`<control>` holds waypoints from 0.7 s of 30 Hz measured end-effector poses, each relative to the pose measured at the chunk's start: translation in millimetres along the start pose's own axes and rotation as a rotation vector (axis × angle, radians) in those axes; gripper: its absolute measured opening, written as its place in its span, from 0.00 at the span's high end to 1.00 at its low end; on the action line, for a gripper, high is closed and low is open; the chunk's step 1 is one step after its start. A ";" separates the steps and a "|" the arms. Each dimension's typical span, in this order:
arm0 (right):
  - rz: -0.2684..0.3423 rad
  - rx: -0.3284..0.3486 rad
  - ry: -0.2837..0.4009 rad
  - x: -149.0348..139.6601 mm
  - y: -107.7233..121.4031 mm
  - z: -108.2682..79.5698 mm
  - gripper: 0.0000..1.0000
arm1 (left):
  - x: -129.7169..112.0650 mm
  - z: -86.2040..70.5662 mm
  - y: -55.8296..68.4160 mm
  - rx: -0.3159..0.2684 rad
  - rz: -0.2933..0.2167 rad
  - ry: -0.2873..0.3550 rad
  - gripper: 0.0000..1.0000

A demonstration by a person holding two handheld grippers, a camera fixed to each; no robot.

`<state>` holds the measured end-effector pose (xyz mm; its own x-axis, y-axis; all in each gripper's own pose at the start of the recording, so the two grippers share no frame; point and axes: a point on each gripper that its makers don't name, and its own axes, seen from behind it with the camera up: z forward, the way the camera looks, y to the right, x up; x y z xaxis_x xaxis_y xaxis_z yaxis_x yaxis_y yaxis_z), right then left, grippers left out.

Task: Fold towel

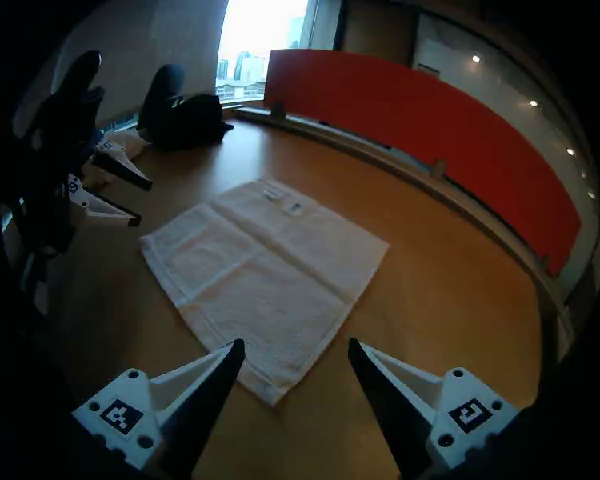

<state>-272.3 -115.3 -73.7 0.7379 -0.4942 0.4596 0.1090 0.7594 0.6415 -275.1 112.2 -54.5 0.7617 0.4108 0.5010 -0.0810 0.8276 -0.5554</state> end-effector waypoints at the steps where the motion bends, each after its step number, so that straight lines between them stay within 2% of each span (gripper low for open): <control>1: 0.002 0.005 -0.009 -3.8 -1.5 1.8 0.00 | -2.8 2.0 1.3 -0.004 0.000 -0.007 0.02; 9: 0.001 0.042 -0.060 -26.5 -11.6 12.7 0.01 | -22.0 15.1 10.3 -0.030 -0.001 -0.061 0.03; 21: 0.007 0.079 -0.104 -43.6 -19.7 18.9 0.04 | -47.9 24.4 12.4 -0.035 0.006 -0.135 0.02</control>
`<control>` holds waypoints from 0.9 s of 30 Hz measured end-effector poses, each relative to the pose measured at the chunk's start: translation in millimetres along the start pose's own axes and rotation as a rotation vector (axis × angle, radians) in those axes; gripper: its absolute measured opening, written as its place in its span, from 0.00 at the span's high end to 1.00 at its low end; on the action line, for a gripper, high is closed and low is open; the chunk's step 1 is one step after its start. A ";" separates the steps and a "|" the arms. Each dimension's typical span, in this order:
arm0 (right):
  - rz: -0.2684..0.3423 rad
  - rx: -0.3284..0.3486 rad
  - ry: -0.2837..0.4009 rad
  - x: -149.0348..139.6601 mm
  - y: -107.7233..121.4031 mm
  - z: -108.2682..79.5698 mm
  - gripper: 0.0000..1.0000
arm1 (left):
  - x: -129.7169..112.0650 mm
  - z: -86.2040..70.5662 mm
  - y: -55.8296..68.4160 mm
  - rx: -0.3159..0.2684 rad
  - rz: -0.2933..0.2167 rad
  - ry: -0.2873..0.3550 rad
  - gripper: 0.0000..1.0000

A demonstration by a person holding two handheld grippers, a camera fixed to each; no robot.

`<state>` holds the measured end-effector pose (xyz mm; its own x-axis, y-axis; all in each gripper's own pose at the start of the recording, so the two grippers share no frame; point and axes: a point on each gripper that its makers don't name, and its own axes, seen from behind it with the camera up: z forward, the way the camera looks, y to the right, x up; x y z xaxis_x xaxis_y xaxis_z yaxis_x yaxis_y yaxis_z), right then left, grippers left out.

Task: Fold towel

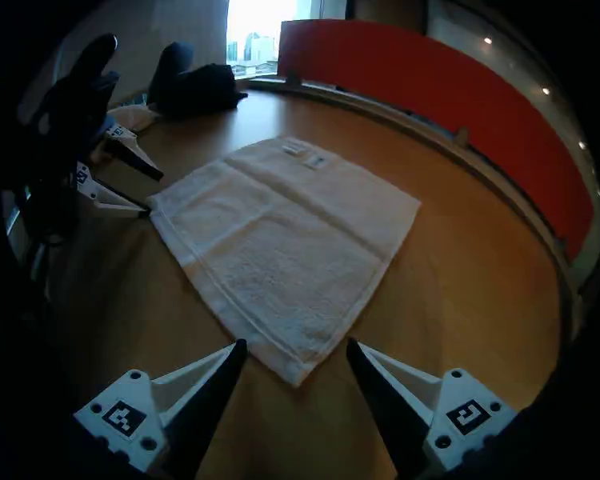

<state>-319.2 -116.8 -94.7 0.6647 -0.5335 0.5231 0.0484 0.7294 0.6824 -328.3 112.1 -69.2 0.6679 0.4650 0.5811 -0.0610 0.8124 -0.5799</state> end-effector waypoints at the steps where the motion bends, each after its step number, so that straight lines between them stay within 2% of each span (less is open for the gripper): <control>1: 0.000 0.001 -0.002 -1.0 -0.1 0.3 0.04 | -0.9 0.7 0.5 -0.001 0.001 -0.003 0.02; 10: 0.006 0.018 -0.010 -6.5 -2.1 1.8 0.08 | -2.1 3.7 3.1 -0.013 -0.007 -0.014 0.02; 16: 0.028 0.045 -0.008 -8.3 -6.0 3.5 0.17 | -1.8 4.0 5.0 -0.016 -0.004 -0.016 0.05; 22: 0.042 0.052 0.002 -8.9 -6.7 4.6 0.22 | -2.6 4.0 8.0 -0.016 -0.004 -0.022 0.13; 27: 0.046 0.050 0.003 -8.4 -6.4 5.6 0.31 | -2.8 4.2 11.6 -0.018 0.000 -0.024 0.21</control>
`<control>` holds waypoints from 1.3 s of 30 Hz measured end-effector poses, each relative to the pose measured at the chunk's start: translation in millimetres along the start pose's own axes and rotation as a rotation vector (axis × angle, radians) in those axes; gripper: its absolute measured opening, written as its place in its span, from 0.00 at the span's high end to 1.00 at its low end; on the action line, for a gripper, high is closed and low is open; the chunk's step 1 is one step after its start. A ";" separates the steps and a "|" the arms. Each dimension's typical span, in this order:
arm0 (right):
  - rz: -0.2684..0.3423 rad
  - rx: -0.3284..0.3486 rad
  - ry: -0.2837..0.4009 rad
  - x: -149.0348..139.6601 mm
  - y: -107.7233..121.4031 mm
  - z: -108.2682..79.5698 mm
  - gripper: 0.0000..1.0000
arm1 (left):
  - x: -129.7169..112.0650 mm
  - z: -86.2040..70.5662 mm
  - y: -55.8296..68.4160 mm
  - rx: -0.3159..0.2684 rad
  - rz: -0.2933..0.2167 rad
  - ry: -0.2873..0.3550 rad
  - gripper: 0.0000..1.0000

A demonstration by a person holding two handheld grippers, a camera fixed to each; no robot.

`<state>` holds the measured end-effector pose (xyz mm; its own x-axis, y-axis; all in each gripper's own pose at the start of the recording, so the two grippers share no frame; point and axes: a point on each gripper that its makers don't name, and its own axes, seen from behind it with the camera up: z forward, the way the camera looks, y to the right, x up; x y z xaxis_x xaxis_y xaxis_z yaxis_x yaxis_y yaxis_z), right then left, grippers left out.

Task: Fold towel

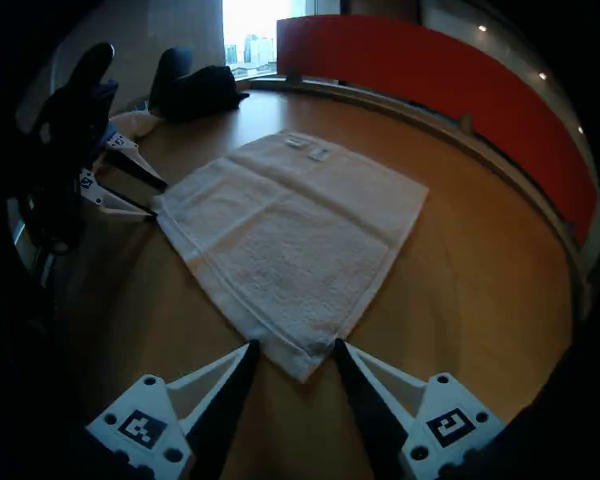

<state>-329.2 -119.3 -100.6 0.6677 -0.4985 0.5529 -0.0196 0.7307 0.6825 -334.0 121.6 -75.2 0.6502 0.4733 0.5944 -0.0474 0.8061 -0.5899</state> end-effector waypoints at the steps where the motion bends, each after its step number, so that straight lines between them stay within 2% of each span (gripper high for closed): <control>1: 0.001 0.000 0.000 0.1 0.2 0.1 0.33 | 0.0 0.1 0.3 0.000 0.000 -0.001 0.22; 3: 0.002 0.000 -0.001 0.3 0.8 0.4 0.36 | 0.1 0.5 0.9 -0.001 -0.001 -0.002 0.24; 7: 0.000 0.001 -0.002 0.6 0.5 0.9 0.43 | 0.2 1.9 5.1 -0.009 0.007 -0.006 0.36; 11: 0.003 0.001 -0.004 1.1 0.9 1.3 0.59 | 0.8 2.8 9.8 -0.014 0.014 -0.010 0.49; 15: 0.011 0.001 -0.009 1.3 0.8 1.8 0.80 | 2.0 3.1 9.7 -0.003 0.004 -0.014 0.76; 17: 0.018 0.002 -0.013 1.3 0.0 2.0 0.83 | 2.8 3.3 9.7 0.003 -0.009 -0.020 0.81; 28: 0.033 -0.002 -0.004 5.5 -3.7 -2.3 0.85 | 6.1 -1.5 10.9 -0.003 -0.072 -0.037 0.84; 39: 0.022 -0.008 0.043 33.5 -2.7 -30.0 0.85 | 28.6 -27.4 10.3 0.005 -0.081 -0.015 0.85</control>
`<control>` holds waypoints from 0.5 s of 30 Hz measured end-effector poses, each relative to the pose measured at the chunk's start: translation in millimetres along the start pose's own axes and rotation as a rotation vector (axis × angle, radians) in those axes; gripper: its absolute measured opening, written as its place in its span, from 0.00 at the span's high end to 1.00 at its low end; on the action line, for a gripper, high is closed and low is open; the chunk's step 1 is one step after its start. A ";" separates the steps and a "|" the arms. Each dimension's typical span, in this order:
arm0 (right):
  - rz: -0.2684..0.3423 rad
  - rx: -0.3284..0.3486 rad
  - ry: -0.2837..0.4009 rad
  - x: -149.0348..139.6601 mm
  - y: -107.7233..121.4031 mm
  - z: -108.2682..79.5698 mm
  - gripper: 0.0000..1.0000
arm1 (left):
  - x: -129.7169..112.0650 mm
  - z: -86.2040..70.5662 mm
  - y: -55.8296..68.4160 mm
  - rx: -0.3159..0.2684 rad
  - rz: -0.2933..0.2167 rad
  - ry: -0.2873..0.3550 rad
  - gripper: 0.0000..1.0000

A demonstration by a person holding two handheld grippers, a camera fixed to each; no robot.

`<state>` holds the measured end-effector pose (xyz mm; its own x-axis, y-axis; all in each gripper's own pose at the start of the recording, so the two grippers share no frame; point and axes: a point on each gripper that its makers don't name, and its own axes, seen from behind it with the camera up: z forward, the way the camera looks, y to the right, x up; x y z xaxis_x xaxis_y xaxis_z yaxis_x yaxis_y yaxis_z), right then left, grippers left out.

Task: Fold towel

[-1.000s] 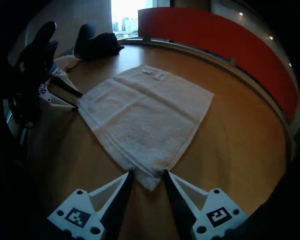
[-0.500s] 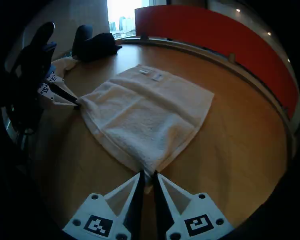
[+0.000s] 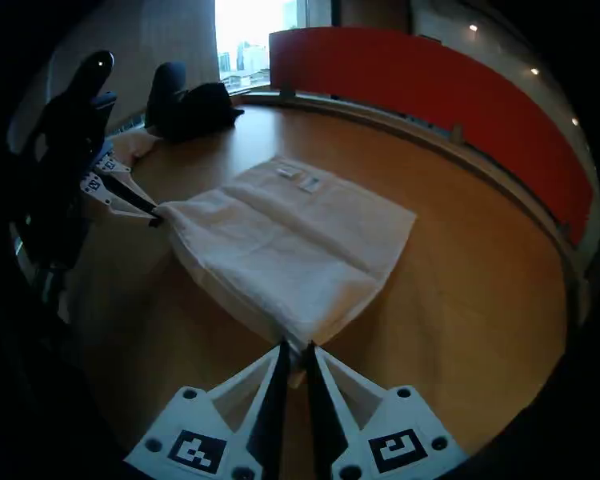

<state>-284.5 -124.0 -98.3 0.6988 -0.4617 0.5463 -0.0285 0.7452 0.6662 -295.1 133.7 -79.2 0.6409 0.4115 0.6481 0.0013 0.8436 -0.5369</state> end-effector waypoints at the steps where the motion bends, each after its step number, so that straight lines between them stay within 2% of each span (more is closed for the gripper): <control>1: -0.004 0.001 0.004 2.6 -0.4 -3.2 0.85 | 1.3 -2.9 0.4 0.000 -0.002 -0.002 0.85; 15: -0.043 0.017 0.051 36.6 -12.8 -53.0 0.85 | 17.7 -52.4 10.7 0.004 -0.025 -0.008 0.85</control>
<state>-220.7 -125.0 -113.7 0.7354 -0.4672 0.4907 -0.0098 0.7168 0.6972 -243.5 132.0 -101.8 0.6346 0.3932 0.6653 0.0138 0.8550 -0.5185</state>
